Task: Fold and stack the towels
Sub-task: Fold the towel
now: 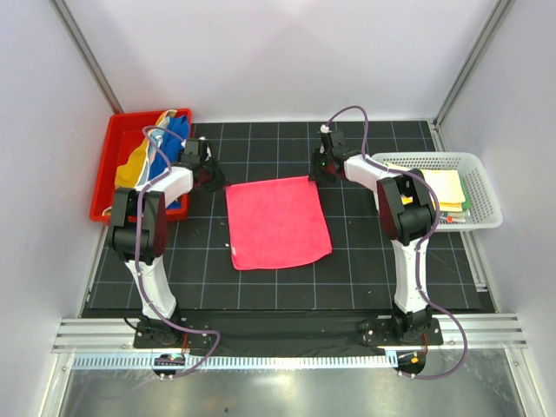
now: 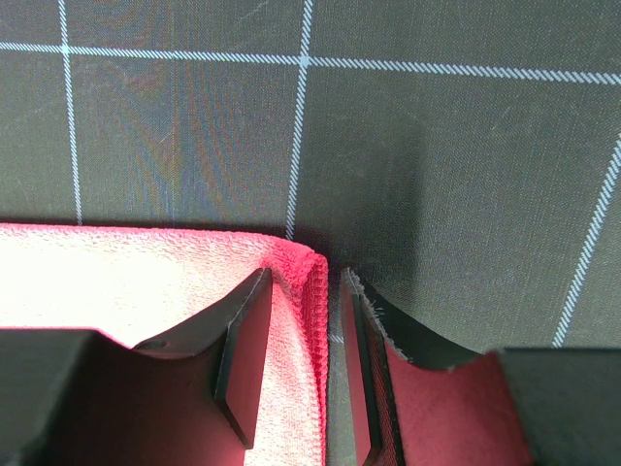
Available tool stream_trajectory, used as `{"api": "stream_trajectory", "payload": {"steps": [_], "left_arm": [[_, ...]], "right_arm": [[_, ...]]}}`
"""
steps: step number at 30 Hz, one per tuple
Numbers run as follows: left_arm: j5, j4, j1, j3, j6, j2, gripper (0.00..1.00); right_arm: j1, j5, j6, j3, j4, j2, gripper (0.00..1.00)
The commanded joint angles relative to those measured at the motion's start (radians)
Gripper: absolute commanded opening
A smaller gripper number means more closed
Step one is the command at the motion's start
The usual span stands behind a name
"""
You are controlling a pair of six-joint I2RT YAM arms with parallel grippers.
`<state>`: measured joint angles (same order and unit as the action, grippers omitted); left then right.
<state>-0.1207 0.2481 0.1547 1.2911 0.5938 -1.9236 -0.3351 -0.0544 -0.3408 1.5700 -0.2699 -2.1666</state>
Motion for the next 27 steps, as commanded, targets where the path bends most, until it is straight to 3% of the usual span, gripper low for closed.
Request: {"api": "stream_trajectory", "payload": {"steps": [1, 17, 27], "left_arm": [[-0.028, -0.010, -0.001, 0.014, -0.015, 0.005, 0.36], [-0.016, -0.040, 0.017, -0.013, -0.028, -0.044, 0.36], [0.087, -0.007, 0.060, 0.017, -0.061, -0.097, 0.34]], "right_arm": [[0.007, 0.010, 0.020, 0.038, -0.011, -0.002, 0.42], [0.005, 0.001, 0.023, 0.031, -0.008, -0.013, 0.42], [-0.007, 0.025, 0.037, 0.039, -0.014, -0.033, 0.41]]}}
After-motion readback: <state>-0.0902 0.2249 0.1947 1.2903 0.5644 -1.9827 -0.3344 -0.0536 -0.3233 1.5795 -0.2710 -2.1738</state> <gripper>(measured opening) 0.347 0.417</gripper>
